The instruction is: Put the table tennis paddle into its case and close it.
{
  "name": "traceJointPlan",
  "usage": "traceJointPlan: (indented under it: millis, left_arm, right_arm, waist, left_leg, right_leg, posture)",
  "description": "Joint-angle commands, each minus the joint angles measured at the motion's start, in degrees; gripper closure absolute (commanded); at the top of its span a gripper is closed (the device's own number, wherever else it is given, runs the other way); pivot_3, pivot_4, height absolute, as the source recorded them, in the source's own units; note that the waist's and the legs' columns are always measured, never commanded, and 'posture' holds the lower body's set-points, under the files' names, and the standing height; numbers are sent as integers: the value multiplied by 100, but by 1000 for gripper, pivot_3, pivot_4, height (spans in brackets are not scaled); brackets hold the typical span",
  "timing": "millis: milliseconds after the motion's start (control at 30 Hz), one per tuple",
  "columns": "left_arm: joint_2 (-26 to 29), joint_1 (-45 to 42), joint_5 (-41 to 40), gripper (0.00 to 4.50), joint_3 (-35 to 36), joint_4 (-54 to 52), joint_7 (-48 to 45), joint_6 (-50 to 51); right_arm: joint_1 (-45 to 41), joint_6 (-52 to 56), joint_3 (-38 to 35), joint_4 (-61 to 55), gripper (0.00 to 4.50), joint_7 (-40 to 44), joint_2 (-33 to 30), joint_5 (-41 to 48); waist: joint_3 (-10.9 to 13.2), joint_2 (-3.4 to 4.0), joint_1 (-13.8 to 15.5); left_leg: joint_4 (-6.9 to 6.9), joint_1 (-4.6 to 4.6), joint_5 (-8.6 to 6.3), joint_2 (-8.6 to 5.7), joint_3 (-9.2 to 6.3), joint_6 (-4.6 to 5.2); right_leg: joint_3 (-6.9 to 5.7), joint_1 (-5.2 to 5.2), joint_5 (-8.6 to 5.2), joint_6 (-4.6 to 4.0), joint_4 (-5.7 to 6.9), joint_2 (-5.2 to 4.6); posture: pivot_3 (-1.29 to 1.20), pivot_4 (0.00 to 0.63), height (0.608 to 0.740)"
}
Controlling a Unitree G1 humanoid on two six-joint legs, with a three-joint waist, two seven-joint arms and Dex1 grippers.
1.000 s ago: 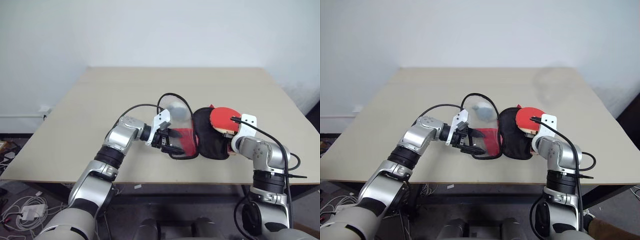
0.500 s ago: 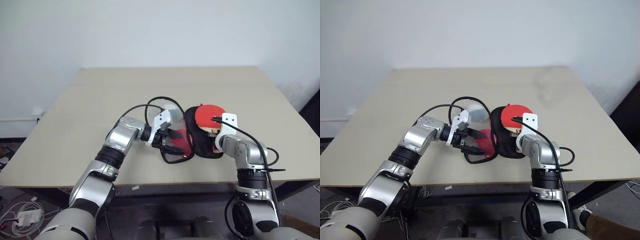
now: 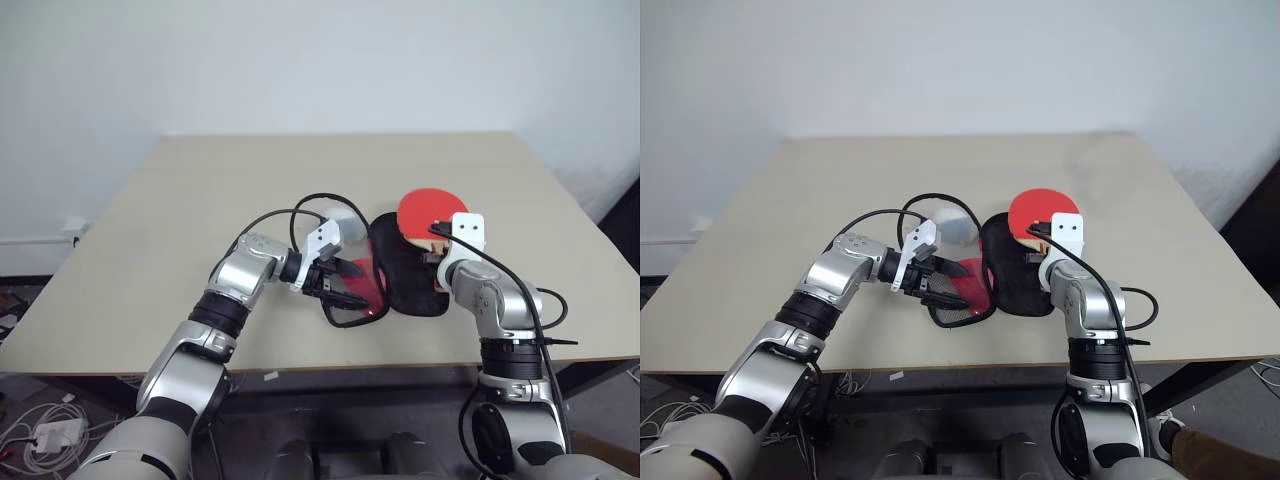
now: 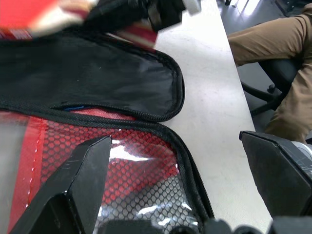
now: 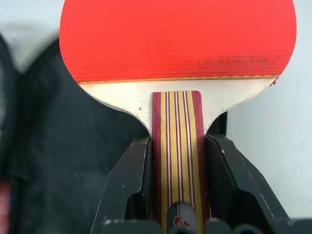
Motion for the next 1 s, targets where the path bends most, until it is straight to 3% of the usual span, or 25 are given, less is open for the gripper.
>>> traceJointPlan:
  millis: [33, 467, 1000]
  left_arm:
    - [25, -111, -22, 0, 72, -129, 4, -20]
    - [44, -89, -31, 0, 89, -172, 28, 4]
    - [-16, -137, -9, 0, 75, -78, 55, -54]
  right_arm:
    - [-25, -136, 216, -142, 3287, 37, 108, -47]
    - [327, -387, 326, 333, 3287, 37, 50, -170]
    - [516, 88, 452, -230, 3287, 33, 526, -133]
  waist:
    - [0, 0, 0]
    - [-1, -2, 8]
    - [-1, -1, 8]
  left_leg:
    - [0, 0, 0, 0, 0, 0]
    - [7, -1, 0, -1, -1, 0]
    - [4, -1, 0, 0, -2, 0]
  right_leg:
    - [0, 0, 0, 0, 0, 0]
    - [-2, 5, 0, 1, -1, -1]
    - [-2, 3, 0, 0, 0, -1]
  posture:
    - [0, 0, 740]
    - [0, 0, 740]
    - [0, 0, 740]
